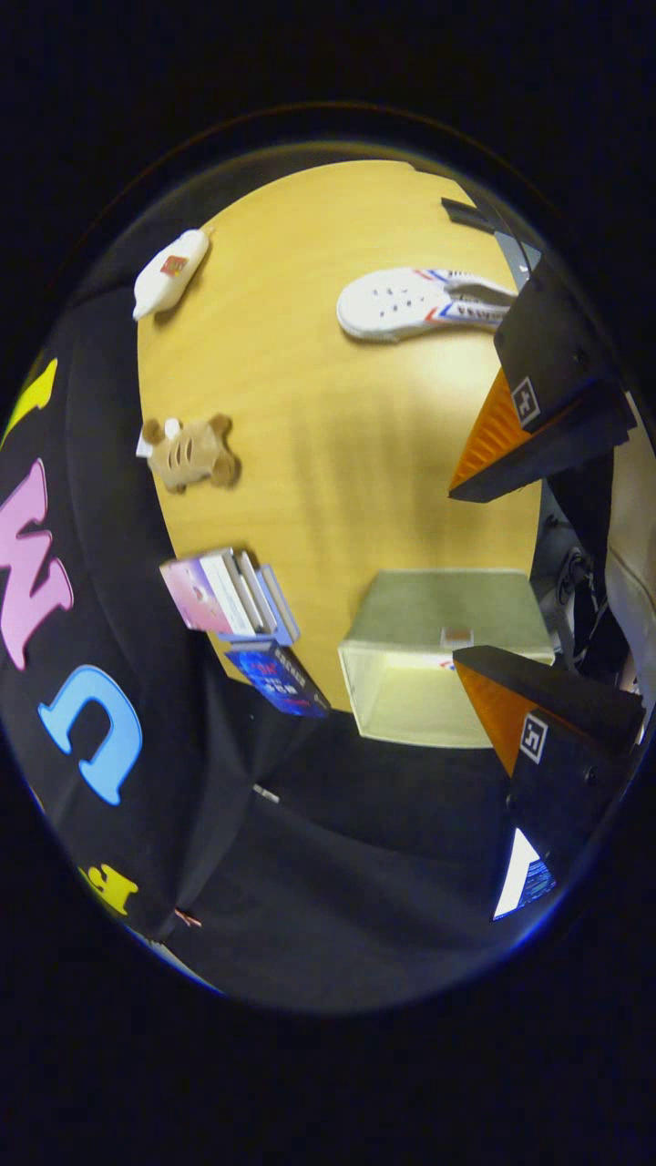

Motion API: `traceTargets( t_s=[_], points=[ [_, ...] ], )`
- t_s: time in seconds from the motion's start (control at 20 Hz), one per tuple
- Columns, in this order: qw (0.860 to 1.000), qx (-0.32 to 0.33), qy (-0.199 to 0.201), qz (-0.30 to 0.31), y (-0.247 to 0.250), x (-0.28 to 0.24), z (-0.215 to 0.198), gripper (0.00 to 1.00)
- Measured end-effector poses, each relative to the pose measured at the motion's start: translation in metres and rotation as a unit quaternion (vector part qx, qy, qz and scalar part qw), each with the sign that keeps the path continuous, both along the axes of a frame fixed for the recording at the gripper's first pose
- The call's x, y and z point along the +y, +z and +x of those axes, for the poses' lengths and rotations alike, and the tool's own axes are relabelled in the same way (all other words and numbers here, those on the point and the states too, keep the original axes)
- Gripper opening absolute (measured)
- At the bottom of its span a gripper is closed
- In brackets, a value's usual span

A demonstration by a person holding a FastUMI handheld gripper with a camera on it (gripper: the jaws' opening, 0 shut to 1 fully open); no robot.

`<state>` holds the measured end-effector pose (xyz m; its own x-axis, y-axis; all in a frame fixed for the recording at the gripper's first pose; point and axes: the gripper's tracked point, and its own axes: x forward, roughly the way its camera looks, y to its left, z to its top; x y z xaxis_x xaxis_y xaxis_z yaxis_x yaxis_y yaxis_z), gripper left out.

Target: Open the storage box then place both shoes into the box .Put the left shoe in first, then the right shoe, with the right side of both shoes facing outward in a uniform manner.

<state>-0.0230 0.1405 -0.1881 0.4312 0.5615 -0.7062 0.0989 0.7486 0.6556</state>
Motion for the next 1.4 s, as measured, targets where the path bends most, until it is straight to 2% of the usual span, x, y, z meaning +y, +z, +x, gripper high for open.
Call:
traceTargets(
  t_s=[0.25, 0.4, 0.5, 0.7, 1.1, 1.25, 1.3, 1.35, 1.4],
  points=[
    [0.992, 0.057, -0.067, -0.096, -0.077, -0.129, -0.025, 0.97],
    [0.984, 0.087, -0.076, -0.133, -0.121, -0.180, -0.039, 0.96],
    [0.979, 0.104, -0.069, -0.160, -0.150, -0.202, -0.048, 0.94],
    [0.975, 0.134, -0.041, -0.169, -0.193, -0.206, -0.056, 0.92],
    [0.975, 0.153, 0.009, -0.159, -0.236, -0.178, -0.034, 0.89],
    [0.975, 0.150, 0.037, -0.162, -0.246, -0.165, -0.031, 0.77],
    [0.972, 0.161, 0.036, -0.170, -0.241, -0.167, -0.033, 0.62],
    [0.969, 0.173, 0.041, -0.173, -0.246, -0.171, -0.034, 0.60],
    [0.969, 0.176, 0.039, -0.169, -0.247, -0.173, -0.030, 0.49]
  ],
)
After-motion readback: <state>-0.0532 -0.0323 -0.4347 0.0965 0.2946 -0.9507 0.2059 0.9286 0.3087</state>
